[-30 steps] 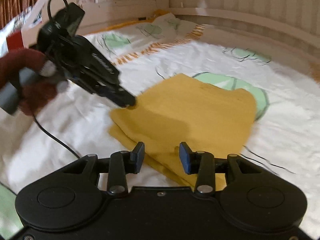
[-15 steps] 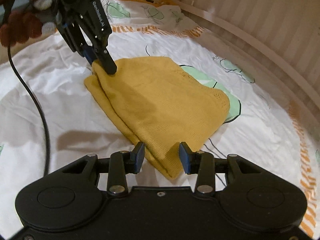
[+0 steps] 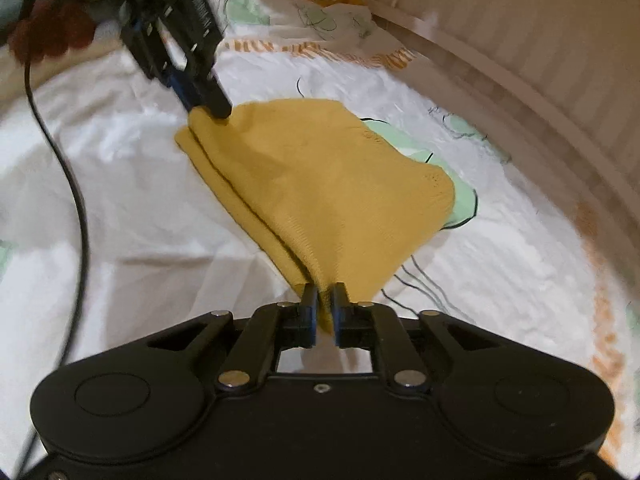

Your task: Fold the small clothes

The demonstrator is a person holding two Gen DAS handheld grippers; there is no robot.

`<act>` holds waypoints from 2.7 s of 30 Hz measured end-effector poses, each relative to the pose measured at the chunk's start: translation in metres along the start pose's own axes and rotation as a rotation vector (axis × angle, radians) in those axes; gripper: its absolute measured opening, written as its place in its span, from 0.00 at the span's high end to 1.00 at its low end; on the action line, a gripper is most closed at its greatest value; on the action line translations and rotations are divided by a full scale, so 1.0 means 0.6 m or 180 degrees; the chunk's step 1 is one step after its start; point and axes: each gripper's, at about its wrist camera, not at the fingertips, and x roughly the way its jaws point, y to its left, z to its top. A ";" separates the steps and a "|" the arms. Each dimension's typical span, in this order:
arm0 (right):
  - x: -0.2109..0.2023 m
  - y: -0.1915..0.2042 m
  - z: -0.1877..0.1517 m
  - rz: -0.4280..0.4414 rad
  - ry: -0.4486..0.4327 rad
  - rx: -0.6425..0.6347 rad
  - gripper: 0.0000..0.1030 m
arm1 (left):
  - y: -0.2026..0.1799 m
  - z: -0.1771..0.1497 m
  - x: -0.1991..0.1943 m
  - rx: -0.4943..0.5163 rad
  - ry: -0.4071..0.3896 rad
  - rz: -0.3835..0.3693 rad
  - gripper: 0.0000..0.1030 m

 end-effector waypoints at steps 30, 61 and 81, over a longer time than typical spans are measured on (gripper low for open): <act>0.204 -0.297 -0.025 0.1665 -0.0236 0.3552 0.00 | -0.019 -0.003 0.067 0.0283 -0.0036 0.0078 0.01; 0.156 -0.284 0.007 0.1444 0.0033 0.3315 0.58 | -0.040 -0.036 0.047 -0.0110 0.0433 -0.0790 0.84; -0.075 -0.178 -0.118 0.0736 0.0272 0.3101 0.49 | -0.134 -0.290 -0.026 0.0639 0.0428 -0.0238 0.81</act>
